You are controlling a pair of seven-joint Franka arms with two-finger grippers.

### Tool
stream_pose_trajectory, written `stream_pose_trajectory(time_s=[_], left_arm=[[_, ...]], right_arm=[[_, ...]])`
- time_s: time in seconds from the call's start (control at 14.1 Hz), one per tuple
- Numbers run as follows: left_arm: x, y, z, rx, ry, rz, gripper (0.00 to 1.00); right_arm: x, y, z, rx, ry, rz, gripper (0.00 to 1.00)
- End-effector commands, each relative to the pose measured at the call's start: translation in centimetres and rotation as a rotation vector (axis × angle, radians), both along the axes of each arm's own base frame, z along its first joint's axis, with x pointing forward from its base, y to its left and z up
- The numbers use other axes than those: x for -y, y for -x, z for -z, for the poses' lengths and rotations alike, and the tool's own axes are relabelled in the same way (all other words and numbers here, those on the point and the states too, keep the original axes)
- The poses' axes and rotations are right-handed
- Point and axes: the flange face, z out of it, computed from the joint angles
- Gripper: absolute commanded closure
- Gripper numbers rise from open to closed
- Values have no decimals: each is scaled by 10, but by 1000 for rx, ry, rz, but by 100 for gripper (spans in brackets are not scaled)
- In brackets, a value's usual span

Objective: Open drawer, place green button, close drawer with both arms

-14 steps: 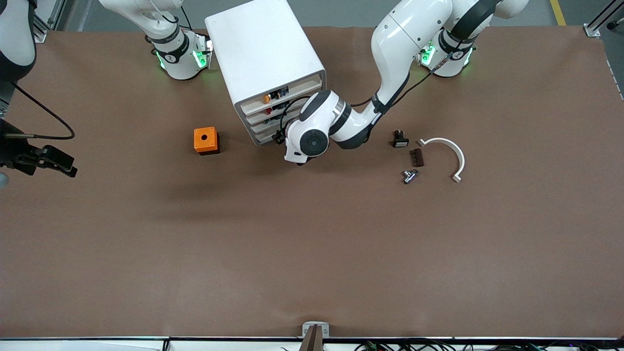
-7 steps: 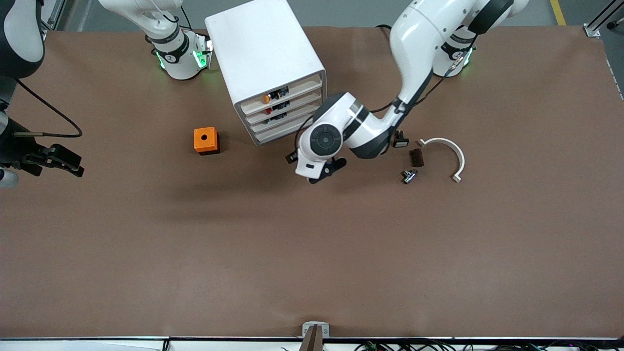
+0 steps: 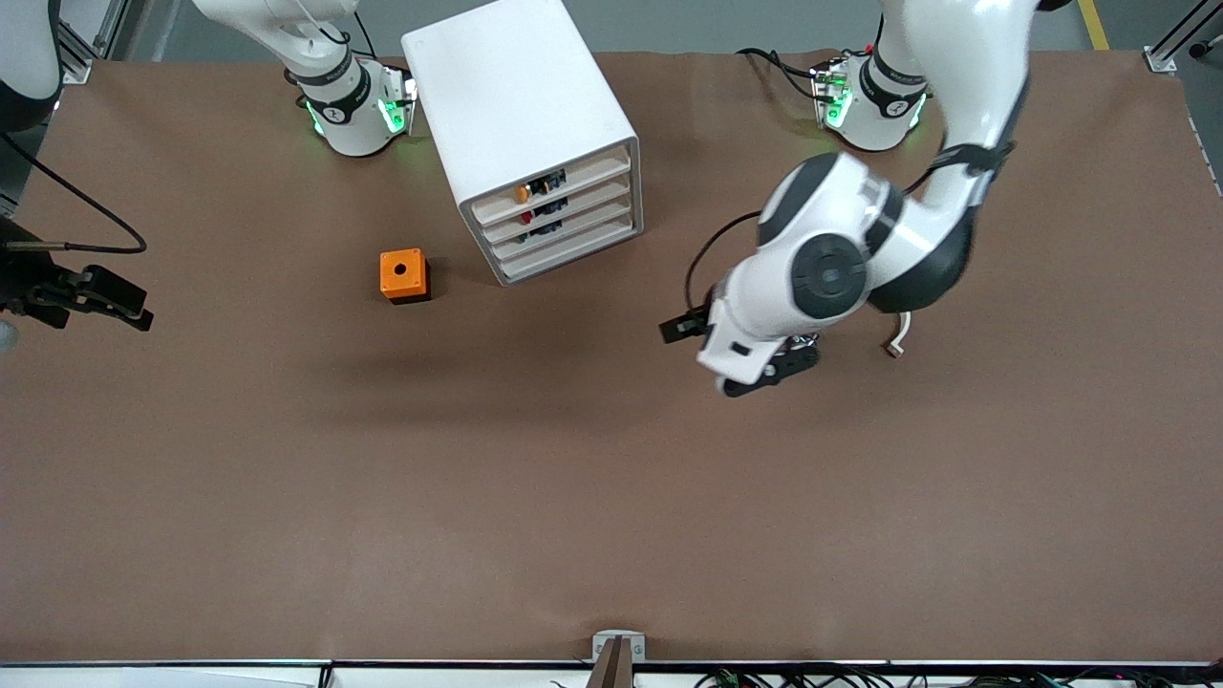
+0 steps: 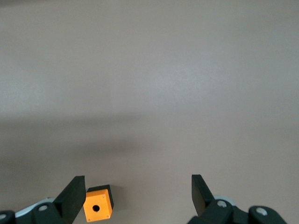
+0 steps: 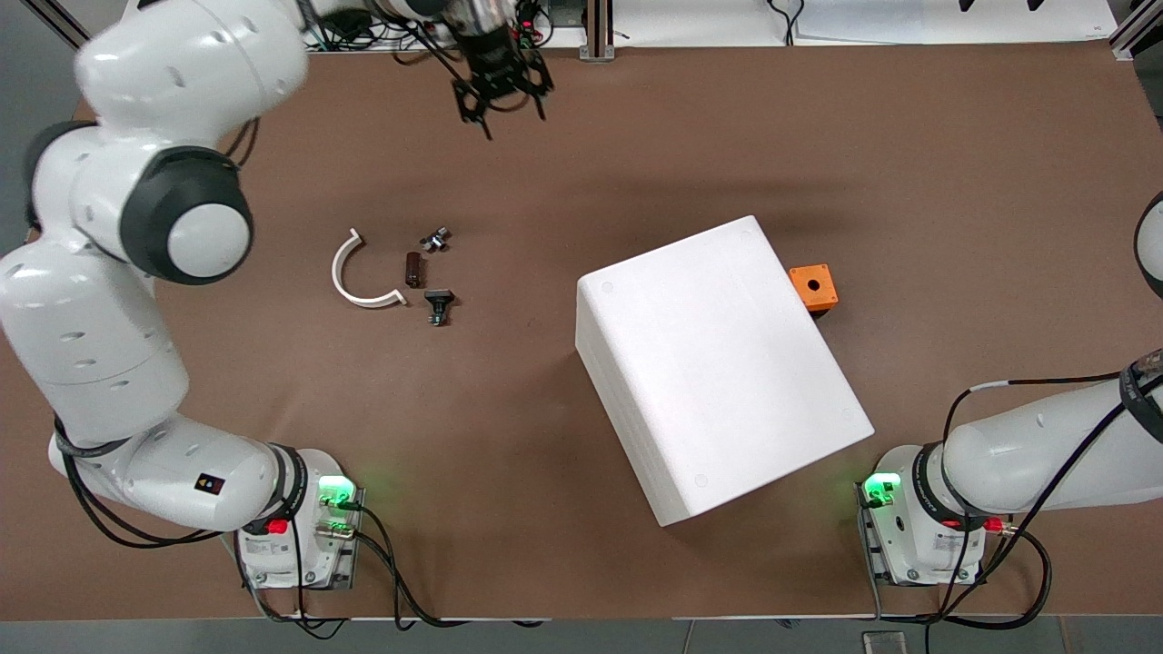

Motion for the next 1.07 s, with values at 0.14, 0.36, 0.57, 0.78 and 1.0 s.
stream_pose_trajectory(time_s=[0.14, 0.36, 0.57, 0.78, 1.0], left_arm=[[-114, -5, -63, 18, -60, 138, 1], [-187, -7, -93, 25, -58, 211, 1], [-217, -5, -103, 39, -131, 227, 1], [-244, -6, -101, 34, -122, 256, 1], [-262, 10, -111, 44, -129, 308, 1]], right_arm=[[3, 7, -20, 6, 0, 17, 0], [6, 5, -28, 25, 1, 20, 0], [4, 5, -27, 25, -1, 18, 0], [4, 5, -27, 23, -2, 18, 0], [5, 5, -27, 22, -11, 20, 0]])
